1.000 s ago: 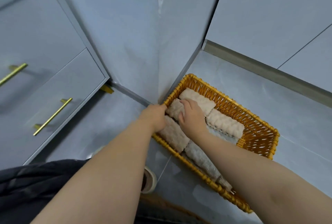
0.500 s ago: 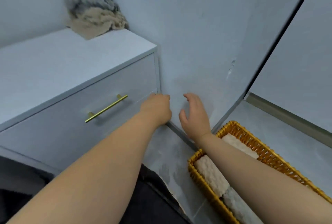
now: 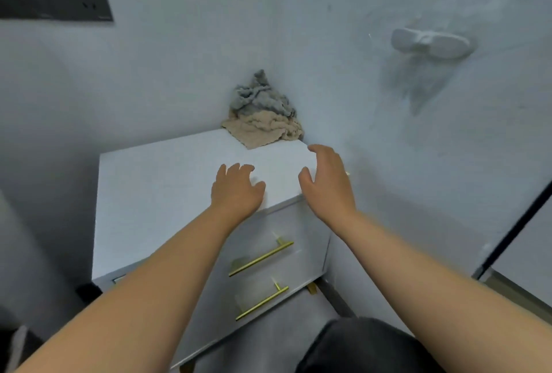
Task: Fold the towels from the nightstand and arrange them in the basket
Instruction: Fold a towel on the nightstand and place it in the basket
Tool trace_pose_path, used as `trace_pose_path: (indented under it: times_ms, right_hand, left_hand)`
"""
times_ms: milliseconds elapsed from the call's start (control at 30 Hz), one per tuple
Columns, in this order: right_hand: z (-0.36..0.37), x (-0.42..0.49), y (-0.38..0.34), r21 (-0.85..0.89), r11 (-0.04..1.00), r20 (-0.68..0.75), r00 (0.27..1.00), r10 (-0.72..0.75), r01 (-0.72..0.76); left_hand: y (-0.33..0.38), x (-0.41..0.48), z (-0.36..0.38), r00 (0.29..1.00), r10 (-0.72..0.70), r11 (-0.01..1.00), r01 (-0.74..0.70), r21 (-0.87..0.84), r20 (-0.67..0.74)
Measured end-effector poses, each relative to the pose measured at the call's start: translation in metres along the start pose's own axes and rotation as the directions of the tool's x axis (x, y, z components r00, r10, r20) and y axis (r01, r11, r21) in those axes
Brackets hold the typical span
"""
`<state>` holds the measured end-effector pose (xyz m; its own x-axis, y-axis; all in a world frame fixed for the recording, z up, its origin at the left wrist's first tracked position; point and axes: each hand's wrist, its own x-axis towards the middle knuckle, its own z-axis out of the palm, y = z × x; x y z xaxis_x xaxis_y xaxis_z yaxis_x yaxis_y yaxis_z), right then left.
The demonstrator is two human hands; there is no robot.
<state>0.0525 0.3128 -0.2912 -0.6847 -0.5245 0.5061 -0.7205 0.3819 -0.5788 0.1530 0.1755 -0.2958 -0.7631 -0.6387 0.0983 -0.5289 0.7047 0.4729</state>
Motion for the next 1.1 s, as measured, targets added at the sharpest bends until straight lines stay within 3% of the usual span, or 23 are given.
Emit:
trace_pose_path:
  times_ms: [100,367,433,533,600,700,800,933,1100]
  right_hand:
    - [0.03,0.022,-0.012,0.011,0.997,0.091,0.993,0.071,-0.072]
    - [0.087,0.067,-0.003,-0.229,0.966,0.189,0.968,0.167,-0.121]
    - [0.098,0.08,-0.003,-0.337,0.939,0.23,0.961,0.155,-0.071]
    - [0.117,0.1,-0.004,-0.405,0.913,0.325,0.941,0.097,0.046]
    - [0.127,0.113,-0.004,-0.362,0.922,0.399,0.917,0.019,0.138]
    - [0.133,0.123,-0.007,-0.314,0.936,0.496,0.868,0.017,0.161]
    - [0.136,0.119,-0.013,-0.331,0.931,0.462,0.887,0.019,0.152]
    - [0.133,0.094,-0.028,-0.329,0.926,0.306,0.949,-0.08,0.185]
    - [0.121,0.064,-0.038,-0.308,0.945,0.212,0.976,-0.045,0.11]
  left_hand:
    - [-0.029,0.019,-0.002,0.994,-0.106,0.992,0.106,-0.074,0.011]
    - [-0.059,0.07,-0.008,0.997,-0.06,0.998,0.058,-0.038,-0.055]
    - [-0.064,0.084,-0.01,0.996,-0.058,0.996,0.053,-0.076,-0.069]
    - [-0.071,0.102,-0.013,0.982,-0.111,0.945,0.057,-0.323,-0.153]
    - [-0.076,0.104,-0.015,0.955,-0.183,0.842,0.029,-0.538,-0.235]
    - [-0.079,0.102,-0.017,0.927,-0.249,0.753,0.004,-0.658,-0.28]
    - [-0.079,0.101,-0.017,0.924,-0.271,0.721,0.009,-0.693,-0.27]
    - [-0.08,0.096,-0.02,0.918,-0.298,0.699,0.024,-0.714,-0.261]
    - [-0.082,0.082,-0.025,0.925,-0.292,0.709,0.039,-0.705,-0.242]
